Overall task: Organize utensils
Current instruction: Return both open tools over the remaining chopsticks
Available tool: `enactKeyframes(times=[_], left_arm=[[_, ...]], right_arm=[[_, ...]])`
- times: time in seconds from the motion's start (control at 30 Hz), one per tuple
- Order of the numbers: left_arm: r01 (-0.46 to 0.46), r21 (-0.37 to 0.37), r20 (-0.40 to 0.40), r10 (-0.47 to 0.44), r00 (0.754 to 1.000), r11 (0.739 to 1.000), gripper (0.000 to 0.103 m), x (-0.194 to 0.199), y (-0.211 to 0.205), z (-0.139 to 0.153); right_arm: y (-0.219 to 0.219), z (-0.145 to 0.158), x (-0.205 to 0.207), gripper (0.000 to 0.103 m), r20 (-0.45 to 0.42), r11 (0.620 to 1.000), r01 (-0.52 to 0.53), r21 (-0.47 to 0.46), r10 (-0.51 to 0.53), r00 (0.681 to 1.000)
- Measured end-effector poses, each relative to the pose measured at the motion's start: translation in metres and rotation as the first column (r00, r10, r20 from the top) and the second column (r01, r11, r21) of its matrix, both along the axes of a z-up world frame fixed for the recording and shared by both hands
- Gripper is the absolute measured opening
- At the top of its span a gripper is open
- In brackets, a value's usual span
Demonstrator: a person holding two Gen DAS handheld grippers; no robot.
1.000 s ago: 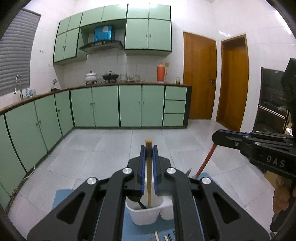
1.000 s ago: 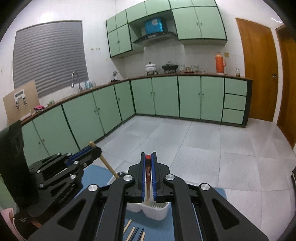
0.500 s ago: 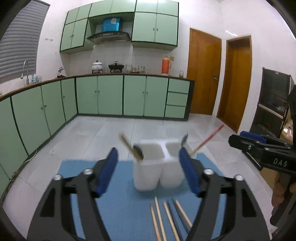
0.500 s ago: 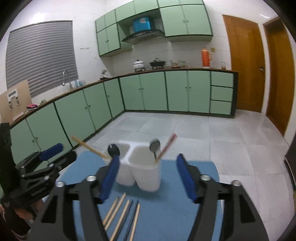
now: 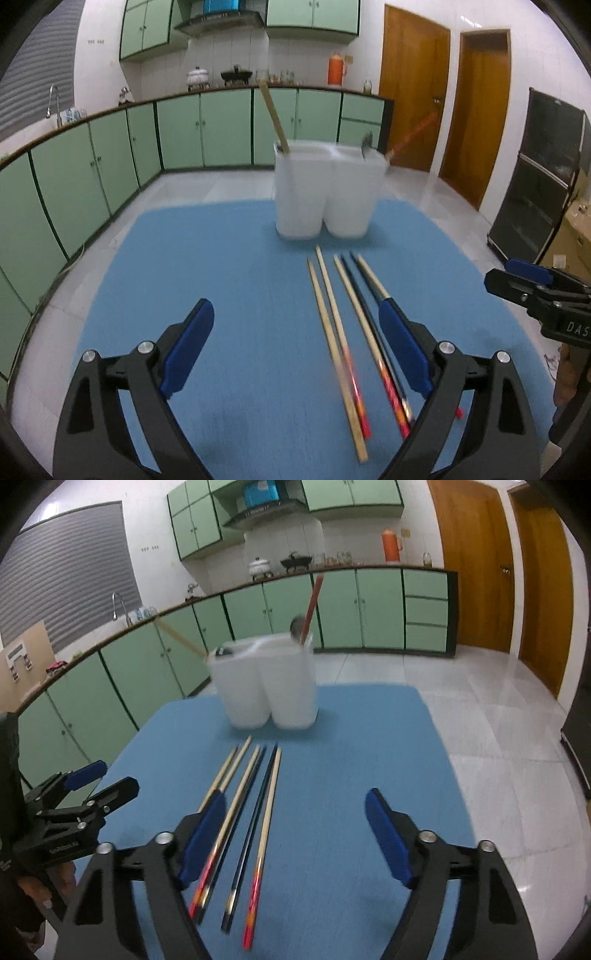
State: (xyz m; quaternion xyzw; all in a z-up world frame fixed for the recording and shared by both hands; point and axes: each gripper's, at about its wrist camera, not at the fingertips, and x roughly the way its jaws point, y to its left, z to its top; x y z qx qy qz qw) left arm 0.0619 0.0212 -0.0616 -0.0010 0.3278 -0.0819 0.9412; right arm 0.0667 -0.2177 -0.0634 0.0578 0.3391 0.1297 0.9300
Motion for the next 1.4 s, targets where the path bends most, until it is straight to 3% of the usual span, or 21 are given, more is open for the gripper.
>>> enactKeyframes(times=[0.1, 0.27, 0.47, 0.57, 0.87, 1.0, 1.27, 1.4], left_arm=[[0.001, -0.007, -0.042, -0.001, 0.999, 1.0, 0.084, -0.008, 0.0, -0.014], [0.015, 0.0, -0.101, -0.015, 0.995, 1.0, 0.076, -0.013, -0.006, -0.032], [0.037, 0.023, -0.163, -0.032, 0.986, 0.999, 0.064, -0.01, -0.013, -0.046], [0.041, 0.035, -0.192, -0.033, 0.981, 0.999, 0.059, -0.007, -0.017, -0.054], [0.035, 0.038, -0.215, -0.027, 0.976, 0.999, 0.057, -0.001, -0.023, -0.06], [0.028, 0.025, -0.22, -0.021, 0.975, 0.999, 0.049, -0.001, -0.023, -0.059], [0.038, 0.054, -0.231, -0.024, 0.973, 0.998, 0.047, -0.001, -0.03, -0.061], [0.04, 0.05, -0.235, -0.027, 0.972, 0.998, 0.012, 0.001, -0.03, -0.06]], right_arm=[[0.008, -0.013, -0.01, 0.066, -0.026, 1.0, -0.025, -0.016, 0.025, 0.999], [0.026, -0.037, -0.017, 0.042, -0.084, 0.996, -0.075, -0.042, 0.071, 0.994], [0.038, -0.056, -0.019, 0.027, -0.139, 0.993, -0.109, -0.047, 0.102, 0.985], [0.039, -0.061, -0.02, 0.024, -0.155, 0.993, -0.111, -0.047, 0.102, 0.983], [0.041, -0.067, -0.021, 0.02, -0.173, 0.992, -0.114, -0.051, 0.104, 0.98], [0.04, -0.066, -0.019, 0.018, -0.174, 0.993, -0.109, -0.051, 0.099, 0.98], [0.042, -0.068, -0.018, 0.016, -0.177, 0.992, -0.112, -0.063, 0.099, 0.979], [0.042, -0.068, -0.015, 0.007, -0.181, 0.993, -0.1, -0.07, 0.086, 0.98]])
